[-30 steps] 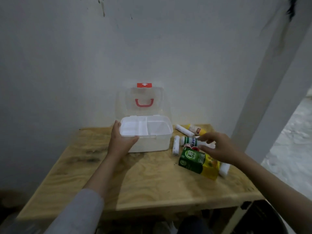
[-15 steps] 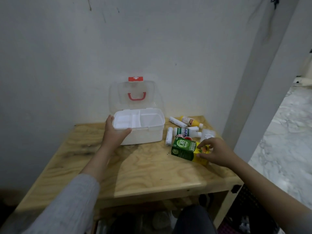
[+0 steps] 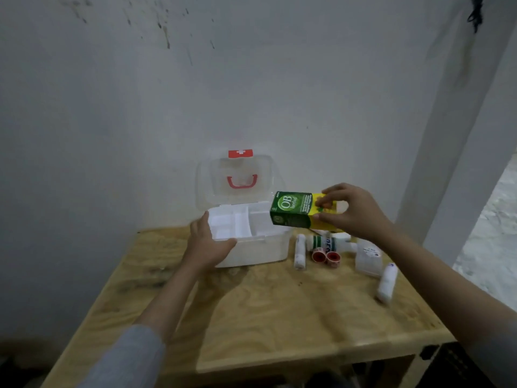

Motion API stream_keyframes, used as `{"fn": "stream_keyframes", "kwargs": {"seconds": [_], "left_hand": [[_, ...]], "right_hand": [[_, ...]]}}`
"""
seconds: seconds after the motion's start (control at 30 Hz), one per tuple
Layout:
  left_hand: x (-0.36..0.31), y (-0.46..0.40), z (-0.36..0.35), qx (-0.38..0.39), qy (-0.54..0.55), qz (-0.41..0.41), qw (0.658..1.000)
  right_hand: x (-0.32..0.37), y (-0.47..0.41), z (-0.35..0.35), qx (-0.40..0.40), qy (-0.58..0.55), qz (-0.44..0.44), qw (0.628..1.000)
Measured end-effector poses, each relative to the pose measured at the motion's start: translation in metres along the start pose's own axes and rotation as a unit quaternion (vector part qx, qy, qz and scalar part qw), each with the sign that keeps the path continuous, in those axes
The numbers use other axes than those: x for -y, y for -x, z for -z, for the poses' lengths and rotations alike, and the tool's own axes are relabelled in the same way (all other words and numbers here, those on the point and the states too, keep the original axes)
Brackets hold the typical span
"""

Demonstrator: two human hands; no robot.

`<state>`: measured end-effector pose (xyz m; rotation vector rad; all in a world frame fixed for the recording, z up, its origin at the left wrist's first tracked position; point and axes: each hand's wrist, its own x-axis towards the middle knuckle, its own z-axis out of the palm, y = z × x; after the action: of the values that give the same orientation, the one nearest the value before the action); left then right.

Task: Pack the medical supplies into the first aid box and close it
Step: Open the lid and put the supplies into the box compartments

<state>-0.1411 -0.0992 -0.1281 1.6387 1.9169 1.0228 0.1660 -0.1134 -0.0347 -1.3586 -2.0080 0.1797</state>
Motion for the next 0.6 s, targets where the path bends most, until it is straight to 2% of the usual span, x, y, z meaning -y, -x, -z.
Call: {"fn": "stream_keyframes", "kwargs": {"seconds": [0.2,0.33,0.5,0.6], "left_hand": [[0.005,-0.016,0.007,0.008,-0.128,-0.048,0.991],[0.008,-0.018,0.003,0.021,-0.139,-0.028,0.990],[0.009,-0.017,0.001,0.017,-0.145,-0.029,0.989],[0.008,-0.016,0.000,0.012,-0.150,-0.027,0.988]], "right_hand": [[0.027,-0.065,-0.050,0.082,0.129,0.037,0.988],[0.033,-0.087,-0.084,0.144,0.191,0.044,0.970],[0.033,-0.096,-0.112,0.192,0.200,0.057,0.959],[0.031,-0.097,-0.126,0.213,0.163,0.032,0.963]]}}
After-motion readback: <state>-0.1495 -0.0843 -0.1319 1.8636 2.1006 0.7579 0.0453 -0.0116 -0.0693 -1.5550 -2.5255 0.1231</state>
